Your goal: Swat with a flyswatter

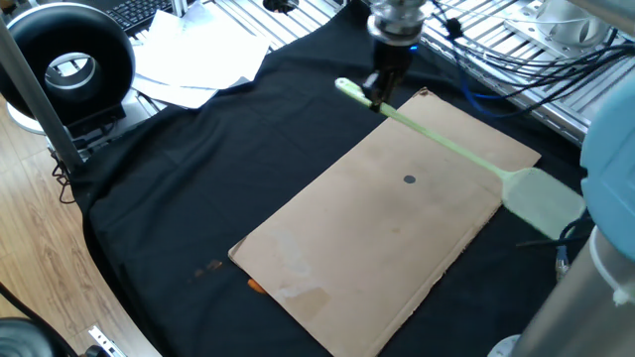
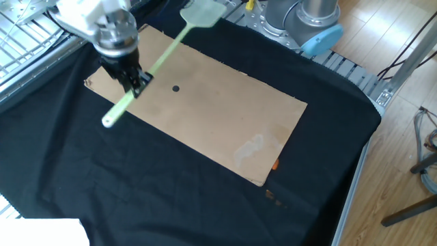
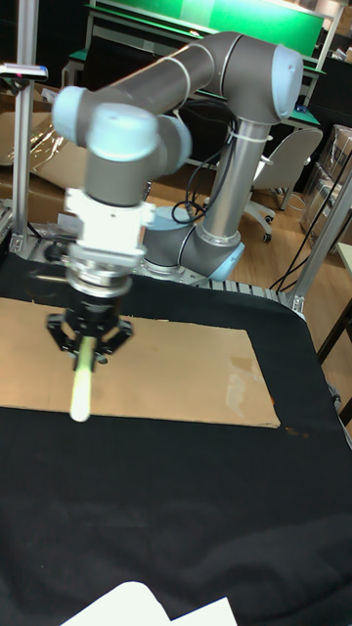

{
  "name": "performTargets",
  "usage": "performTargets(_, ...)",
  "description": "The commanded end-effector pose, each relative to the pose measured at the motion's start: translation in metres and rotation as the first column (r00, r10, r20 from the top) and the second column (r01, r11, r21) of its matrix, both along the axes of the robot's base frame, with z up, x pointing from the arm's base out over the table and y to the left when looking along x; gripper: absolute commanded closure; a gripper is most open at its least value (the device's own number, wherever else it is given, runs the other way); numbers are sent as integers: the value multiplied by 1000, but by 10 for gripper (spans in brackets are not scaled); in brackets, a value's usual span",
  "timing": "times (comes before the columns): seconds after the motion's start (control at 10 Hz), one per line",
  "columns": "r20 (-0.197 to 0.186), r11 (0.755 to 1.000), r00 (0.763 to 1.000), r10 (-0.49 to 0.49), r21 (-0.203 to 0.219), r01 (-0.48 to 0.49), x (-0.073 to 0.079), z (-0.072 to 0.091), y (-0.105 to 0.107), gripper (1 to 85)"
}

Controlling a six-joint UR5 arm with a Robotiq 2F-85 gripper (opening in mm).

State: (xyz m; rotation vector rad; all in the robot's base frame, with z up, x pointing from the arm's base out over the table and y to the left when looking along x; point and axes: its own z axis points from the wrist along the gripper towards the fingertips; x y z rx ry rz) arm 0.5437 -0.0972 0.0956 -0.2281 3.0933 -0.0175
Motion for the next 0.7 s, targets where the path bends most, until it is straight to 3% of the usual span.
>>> performTargets(0.0, 15, 1000, 1000, 0, 8, 0, 12, 0, 26, 843)
performTargets(0.3, 15, 1000, 1000, -3, 6, 3, 19, -13, 24, 843)
performTargets(0.6, -40, 1000, 999, -19, -20, 18, 2, -9, 16, 843)
